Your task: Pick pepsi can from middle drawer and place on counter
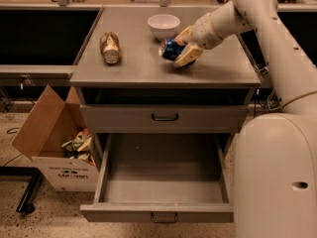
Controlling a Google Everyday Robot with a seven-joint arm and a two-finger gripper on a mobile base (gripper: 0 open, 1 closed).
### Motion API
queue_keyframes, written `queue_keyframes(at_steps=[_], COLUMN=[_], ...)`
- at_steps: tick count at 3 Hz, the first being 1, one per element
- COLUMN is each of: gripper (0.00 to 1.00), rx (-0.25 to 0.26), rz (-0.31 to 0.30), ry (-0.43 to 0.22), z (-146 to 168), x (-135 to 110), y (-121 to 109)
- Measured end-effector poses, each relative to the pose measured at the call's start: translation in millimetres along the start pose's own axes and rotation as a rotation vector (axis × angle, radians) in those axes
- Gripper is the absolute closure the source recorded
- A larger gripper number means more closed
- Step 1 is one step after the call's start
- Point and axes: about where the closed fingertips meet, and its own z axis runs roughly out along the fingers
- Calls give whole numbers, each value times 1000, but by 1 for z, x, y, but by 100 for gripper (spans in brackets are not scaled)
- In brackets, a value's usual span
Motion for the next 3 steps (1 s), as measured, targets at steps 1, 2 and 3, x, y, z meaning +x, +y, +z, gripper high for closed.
queue_keyframes(at_steps=[1,2,3], gripper=[0,0,0], rx=[-12,-20,-3], rz=[11,21,3], ry=[2,2,-20], z=[6,11,4], x=[4,6,0], y=[-2,-4,-7])
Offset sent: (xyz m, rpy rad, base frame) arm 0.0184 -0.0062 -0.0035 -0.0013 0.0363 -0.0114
